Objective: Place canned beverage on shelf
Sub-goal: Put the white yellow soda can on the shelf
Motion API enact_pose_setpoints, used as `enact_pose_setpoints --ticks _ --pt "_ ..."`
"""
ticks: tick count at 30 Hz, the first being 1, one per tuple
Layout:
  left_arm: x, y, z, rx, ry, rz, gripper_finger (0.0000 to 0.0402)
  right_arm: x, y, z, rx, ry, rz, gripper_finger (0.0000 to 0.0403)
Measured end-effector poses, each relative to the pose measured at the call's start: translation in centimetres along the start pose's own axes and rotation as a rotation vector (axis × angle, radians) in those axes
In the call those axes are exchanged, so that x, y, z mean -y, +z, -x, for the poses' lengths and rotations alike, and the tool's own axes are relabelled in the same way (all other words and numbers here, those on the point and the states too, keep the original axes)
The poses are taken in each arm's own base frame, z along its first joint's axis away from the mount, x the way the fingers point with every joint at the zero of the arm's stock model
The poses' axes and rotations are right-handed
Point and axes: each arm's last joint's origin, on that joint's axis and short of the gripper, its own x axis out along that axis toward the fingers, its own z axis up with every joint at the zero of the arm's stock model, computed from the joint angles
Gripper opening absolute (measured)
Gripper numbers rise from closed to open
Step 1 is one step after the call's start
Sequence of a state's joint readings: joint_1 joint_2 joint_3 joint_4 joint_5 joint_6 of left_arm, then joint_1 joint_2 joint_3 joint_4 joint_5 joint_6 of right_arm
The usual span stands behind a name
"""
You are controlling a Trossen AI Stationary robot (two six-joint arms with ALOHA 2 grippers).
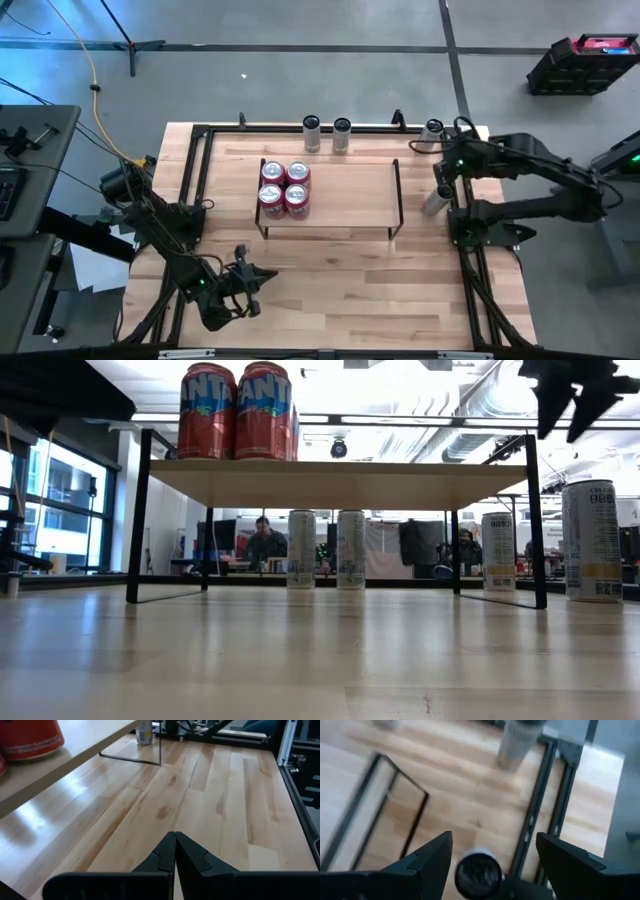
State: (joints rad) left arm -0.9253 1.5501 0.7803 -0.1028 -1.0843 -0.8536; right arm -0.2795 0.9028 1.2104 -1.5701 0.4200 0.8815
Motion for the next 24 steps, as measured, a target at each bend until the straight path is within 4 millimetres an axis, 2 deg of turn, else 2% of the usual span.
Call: enact_pose_setpoints --ticks 5,9,17,24 --pt "-0.2 0.2 -0.5 0.0 0.017 0.018 0.0001 0.1 -1.2 -3.1 -0.246 0.019 -0.006 0.0273" --pt "-0.3 0.3 -0.7 -0.001 0.021 0.022 0.0001 0.0 -2.0 -4.8 -0.314 0.029 0.003 0.0273" --pt "-0.3 0.3 -0.7 -0.016 0.01 0.022 0.0001 -0.3 -1.5 -4.1 -0.299 0.13 -0.024 0.0273" --pt "-0.4 0.3 -0.8 -0.012 0.018 0.024 0.0001 -0.4 -1.6 -4.2 -0.322 0.099 -0.057 0.0273"
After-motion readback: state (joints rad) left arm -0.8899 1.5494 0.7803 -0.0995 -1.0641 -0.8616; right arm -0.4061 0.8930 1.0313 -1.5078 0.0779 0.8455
